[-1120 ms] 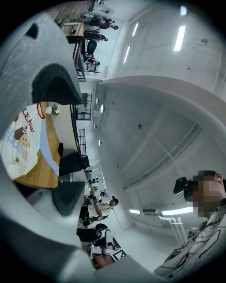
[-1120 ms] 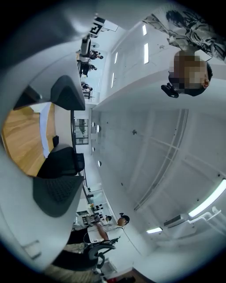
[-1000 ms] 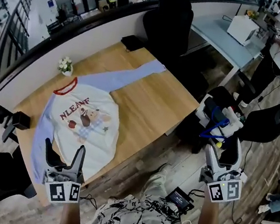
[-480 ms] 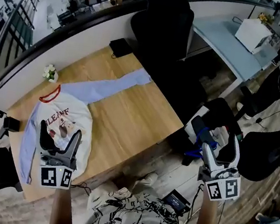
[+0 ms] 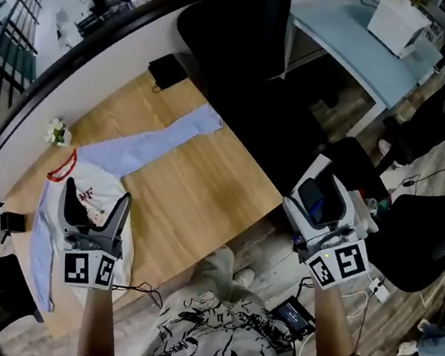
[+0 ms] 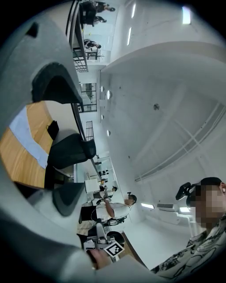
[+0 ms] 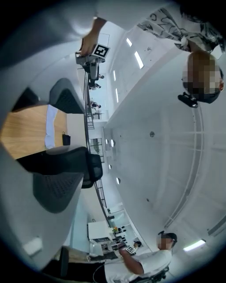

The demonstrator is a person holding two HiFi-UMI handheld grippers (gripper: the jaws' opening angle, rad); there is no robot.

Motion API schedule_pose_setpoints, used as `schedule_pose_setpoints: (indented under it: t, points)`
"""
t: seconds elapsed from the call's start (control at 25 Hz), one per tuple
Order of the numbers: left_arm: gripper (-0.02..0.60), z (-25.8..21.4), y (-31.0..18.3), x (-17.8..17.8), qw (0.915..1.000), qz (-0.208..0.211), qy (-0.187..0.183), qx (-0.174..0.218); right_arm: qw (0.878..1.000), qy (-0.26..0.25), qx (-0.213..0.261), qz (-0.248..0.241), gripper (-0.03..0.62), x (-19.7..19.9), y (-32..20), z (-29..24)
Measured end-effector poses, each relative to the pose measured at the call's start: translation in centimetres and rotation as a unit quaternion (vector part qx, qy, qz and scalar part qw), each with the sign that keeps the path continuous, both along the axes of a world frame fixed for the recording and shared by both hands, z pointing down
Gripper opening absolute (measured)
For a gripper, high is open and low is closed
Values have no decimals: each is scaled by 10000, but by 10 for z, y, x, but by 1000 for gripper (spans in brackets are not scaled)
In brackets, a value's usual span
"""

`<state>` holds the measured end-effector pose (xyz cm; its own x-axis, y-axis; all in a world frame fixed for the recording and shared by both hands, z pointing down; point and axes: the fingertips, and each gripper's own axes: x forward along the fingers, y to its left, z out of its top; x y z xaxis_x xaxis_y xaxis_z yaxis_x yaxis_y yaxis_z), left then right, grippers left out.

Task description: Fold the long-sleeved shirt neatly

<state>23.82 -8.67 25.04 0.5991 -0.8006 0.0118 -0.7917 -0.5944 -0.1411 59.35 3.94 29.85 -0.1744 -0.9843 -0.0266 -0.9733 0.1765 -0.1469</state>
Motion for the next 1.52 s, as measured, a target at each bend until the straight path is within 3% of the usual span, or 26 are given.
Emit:
schedule_pose_setpoints:
  t: [0.2, 0.36, 0.52, 0.72, 0.96, 1.24, 1.32, 1.4, 1.52]
  points:
    - [546, 7, -53, 23, 9999, 97, -48, 24, 9966, 108, -642, -503, 400, -24, -79, 34]
    - [546, 19, -101, 35, 9998, 152, -114, 57, 9890, 236, -1167, -878, 374, -51, -171, 81]
    - [546, 56, -136, 41, 9992, 183, -310, -164, 9759, 289, -1787, -1216, 360, -82, -256, 143]
    - [548, 114, -191, 43, 9977, 135, -378, -538, 9565, 528, -2556, -1303, 356, -102, -338, 221]
    - [552, 166, -234, 50, 9952, 126, -319, -920, 9198, 777, -3551, -1477, 290, -112, -385, 304]
    - [558, 198, -245, 57, 9931, 210, -299, -1115, 8864, 952, -4288, -1465, 165, -110, -398, 345]
    - [558, 204, -246, 59, 9926, 234, -303, -1152, 8788, 1074, -4421, -1441, 103, -110, -395, 352]
    - [560, 210, -246, 62, 9919, 289, -334, -1190, 8801, 1163, -4383, -1408, 54, -109, -394, 352]
    - [560, 218, -249, 70, 9898, 492, -452, -1259, 9026, 1224, -3879, -1408, 34, -111, -391, 325]
